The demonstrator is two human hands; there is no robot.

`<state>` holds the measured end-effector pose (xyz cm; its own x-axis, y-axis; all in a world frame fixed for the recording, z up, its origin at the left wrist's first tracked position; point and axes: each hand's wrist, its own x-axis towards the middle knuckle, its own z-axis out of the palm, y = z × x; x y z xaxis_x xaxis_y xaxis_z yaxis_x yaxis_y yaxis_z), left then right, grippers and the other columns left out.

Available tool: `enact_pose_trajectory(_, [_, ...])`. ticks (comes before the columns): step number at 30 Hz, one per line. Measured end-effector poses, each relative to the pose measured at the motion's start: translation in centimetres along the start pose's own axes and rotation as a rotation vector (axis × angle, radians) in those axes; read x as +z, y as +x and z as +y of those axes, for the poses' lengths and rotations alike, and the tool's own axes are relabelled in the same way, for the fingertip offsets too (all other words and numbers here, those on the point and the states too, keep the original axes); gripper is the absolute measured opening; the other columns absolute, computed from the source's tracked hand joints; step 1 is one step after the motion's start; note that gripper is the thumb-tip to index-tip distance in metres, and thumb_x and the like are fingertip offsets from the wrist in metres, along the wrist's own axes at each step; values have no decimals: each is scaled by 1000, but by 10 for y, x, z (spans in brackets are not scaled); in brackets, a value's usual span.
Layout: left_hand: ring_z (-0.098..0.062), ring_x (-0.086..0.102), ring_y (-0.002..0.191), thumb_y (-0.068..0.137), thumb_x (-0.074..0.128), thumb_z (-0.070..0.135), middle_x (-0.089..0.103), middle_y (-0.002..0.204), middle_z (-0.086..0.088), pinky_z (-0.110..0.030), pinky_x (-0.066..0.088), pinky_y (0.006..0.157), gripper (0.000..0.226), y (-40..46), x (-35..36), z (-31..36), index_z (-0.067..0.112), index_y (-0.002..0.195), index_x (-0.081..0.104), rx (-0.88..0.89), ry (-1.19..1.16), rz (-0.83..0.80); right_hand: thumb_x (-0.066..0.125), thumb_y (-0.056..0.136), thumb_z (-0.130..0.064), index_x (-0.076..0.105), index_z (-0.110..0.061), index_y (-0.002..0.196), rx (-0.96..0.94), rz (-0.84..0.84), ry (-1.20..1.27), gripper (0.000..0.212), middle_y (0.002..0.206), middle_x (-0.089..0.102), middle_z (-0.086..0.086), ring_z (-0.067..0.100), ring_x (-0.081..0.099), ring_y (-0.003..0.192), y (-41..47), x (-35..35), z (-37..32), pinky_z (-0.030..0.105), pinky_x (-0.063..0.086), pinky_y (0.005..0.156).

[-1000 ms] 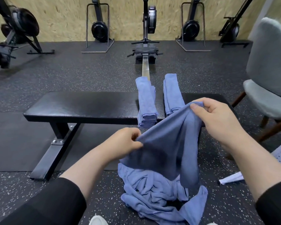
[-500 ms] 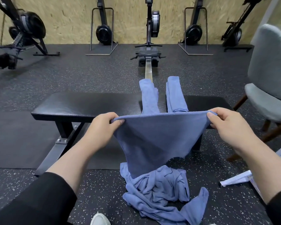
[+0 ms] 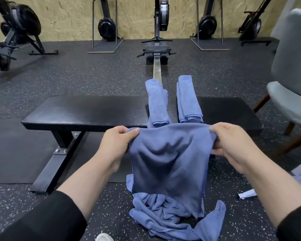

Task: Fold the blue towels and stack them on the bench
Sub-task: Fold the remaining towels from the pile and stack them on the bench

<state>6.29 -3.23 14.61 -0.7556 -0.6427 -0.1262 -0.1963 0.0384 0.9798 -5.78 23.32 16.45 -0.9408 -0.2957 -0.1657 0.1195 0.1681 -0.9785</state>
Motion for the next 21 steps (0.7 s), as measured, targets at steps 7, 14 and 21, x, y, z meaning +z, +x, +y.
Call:
enact_pose_trajectory(7, [-14,48,61,87,73,25,58,64,-2,-31,41,61,25,-9,55,7,4,74,68,34,-50,-66,49,91,-2,53,-17,59,11,-138,-6,36,68,50,8,22,48,68,5,56,2,32,56,63])
enact_pose_trajectory(14, [-2,52,59,88,73,25,70,67,5,-22,44,59,17,-10,81,9,17,73,74,206,202,-15,49,95,-10,78,-5,87,-23,-202,7,30,72,66,12,21,55,72,16,79,7,44,59,77])
enact_pose_trajectory(21, [-10,60,85,91,59,19,66,86,4,-27,48,77,16,-10,84,17,21,89,75,325,429,-198,61,100,-28,79,-10,90,-48,-183,52,27,87,79,6,23,74,84,29,83,13,41,58,86])
